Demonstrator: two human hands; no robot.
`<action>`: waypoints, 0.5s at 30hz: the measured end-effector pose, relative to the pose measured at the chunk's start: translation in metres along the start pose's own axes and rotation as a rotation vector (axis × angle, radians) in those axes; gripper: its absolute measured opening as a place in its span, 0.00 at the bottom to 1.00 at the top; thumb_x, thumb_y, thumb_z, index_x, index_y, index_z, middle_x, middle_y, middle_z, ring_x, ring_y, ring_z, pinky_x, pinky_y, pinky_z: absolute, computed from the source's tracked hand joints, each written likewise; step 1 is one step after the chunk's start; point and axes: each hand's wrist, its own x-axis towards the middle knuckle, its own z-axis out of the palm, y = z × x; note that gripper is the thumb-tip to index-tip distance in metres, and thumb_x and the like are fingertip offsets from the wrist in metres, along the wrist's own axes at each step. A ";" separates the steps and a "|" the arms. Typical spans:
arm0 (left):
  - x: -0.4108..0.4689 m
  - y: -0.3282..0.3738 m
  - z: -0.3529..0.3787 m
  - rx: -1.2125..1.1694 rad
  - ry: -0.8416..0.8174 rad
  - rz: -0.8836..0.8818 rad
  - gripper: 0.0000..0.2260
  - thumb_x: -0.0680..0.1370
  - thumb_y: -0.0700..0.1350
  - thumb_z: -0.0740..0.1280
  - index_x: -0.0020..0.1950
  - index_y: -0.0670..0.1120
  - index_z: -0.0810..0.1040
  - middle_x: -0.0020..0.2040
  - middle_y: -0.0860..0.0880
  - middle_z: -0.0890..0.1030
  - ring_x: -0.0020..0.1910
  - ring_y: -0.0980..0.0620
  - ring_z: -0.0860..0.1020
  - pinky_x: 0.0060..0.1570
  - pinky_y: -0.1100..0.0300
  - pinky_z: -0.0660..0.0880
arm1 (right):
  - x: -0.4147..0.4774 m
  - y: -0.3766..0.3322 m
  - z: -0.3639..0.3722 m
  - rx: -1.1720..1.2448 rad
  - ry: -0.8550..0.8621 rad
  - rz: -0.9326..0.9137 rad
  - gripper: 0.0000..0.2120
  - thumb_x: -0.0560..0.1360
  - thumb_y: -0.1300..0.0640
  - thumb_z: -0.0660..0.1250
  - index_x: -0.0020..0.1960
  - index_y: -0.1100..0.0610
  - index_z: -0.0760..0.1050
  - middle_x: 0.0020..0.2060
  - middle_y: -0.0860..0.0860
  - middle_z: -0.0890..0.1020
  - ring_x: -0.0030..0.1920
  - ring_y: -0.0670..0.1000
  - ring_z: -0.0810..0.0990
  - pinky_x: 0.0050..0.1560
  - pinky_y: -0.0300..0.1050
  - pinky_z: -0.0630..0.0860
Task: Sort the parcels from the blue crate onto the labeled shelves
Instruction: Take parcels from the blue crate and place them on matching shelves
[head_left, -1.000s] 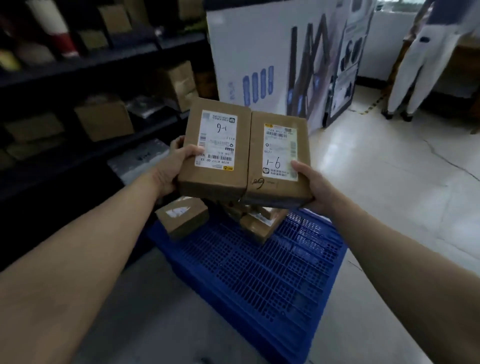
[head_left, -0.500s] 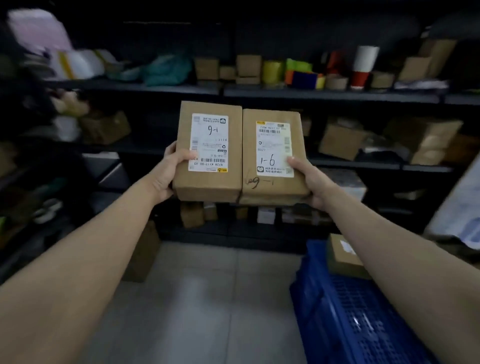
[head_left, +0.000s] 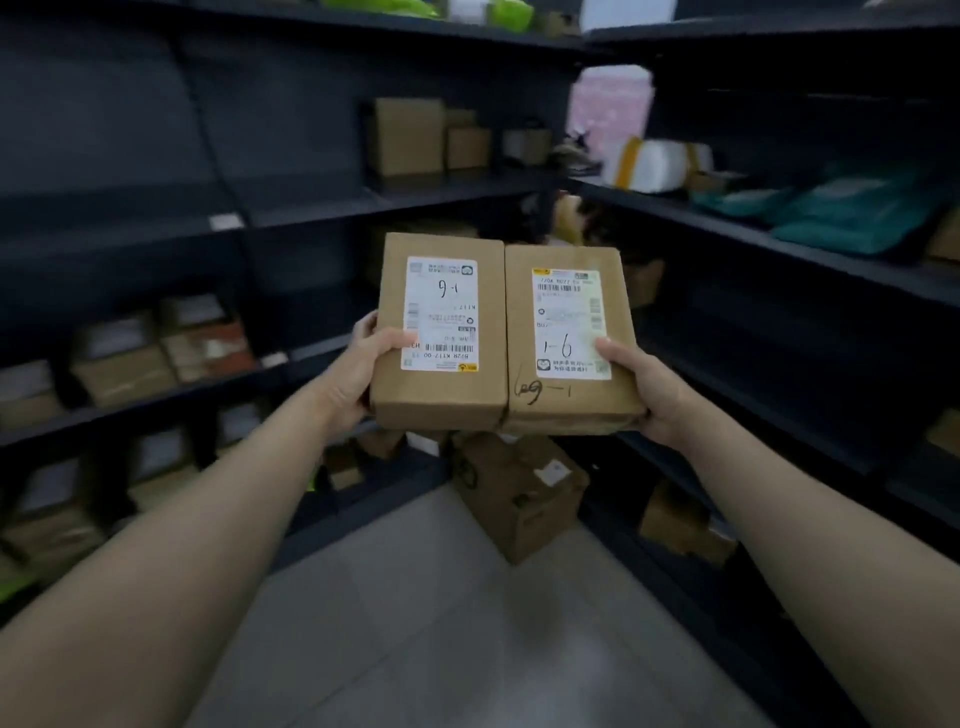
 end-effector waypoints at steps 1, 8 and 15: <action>0.002 0.003 -0.020 0.004 0.061 0.003 0.32 0.67 0.51 0.73 0.68 0.59 0.62 0.51 0.48 0.84 0.48 0.46 0.84 0.42 0.50 0.81 | 0.022 -0.004 0.019 -0.008 -0.047 0.002 0.20 0.73 0.42 0.67 0.64 0.46 0.75 0.49 0.49 0.86 0.46 0.51 0.86 0.38 0.46 0.80; 0.012 0.042 -0.112 0.009 0.369 0.057 0.30 0.69 0.52 0.71 0.68 0.60 0.62 0.58 0.47 0.81 0.53 0.44 0.81 0.44 0.50 0.80 | 0.146 -0.044 0.133 -0.079 -0.386 -0.012 0.23 0.72 0.40 0.68 0.63 0.48 0.75 0.51 0.50 0.86 0.50 0.54 0.85 0.47 0.50 0.80; 0.020 0.077 -0.199 -0.005 0.603 0.137 0.30 0.67 0.55 0.72 0.65 0.61 0.63 0.58 0.47 0.80 0.54 0.44 0.80 0.45 0.47 0.80 | 0.228 -0.099 0.254 -0.130 -0.648 -0.001 0.21 0.74 0.43 0.68 0.62 0.51 0.75 0.52 0.53 0.85 0.50 0.55 0.85 0.41 0.49 0.82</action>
